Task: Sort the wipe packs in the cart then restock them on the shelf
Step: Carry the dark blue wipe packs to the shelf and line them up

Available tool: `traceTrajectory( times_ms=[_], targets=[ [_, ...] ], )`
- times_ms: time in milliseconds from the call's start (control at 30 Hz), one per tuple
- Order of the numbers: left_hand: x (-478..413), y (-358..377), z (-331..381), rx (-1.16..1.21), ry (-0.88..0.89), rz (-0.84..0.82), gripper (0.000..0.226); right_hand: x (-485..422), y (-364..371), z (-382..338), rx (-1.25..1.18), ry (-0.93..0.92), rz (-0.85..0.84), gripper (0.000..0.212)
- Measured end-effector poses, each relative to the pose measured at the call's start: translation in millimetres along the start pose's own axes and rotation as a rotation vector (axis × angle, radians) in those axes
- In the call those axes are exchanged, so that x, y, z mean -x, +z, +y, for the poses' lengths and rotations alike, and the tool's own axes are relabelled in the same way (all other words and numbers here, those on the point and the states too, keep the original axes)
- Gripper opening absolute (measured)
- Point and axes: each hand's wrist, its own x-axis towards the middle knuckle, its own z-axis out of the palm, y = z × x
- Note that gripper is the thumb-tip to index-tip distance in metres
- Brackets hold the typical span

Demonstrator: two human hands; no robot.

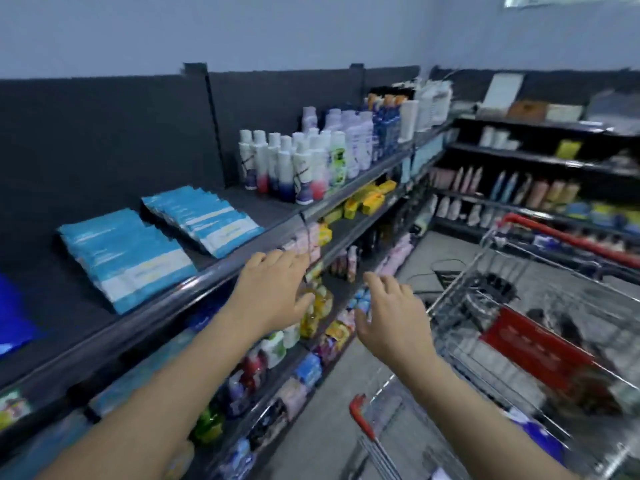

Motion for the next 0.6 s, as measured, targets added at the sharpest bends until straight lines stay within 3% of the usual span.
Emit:
traceTrajectory(
  times_ms=[167, 333, 600],
  targets=[
    [-50, 39, 121, 0.081, 0.171, -0.015, 0.064, 56, 3, 125, 0.065, 0.329, -0.103, 0.058],
    [-103, 103, 218, 0.098, 0.356, -0.141, 0.055, 96, 43, 212, 0.014, 0.669, -0.262, 0.055],
    [-192, 288, 356, 0.147, 0.650, -0.396, 0.058, 105, 175, 341, -0.189, 1.198, -0.369, 0.060]
  ],
)
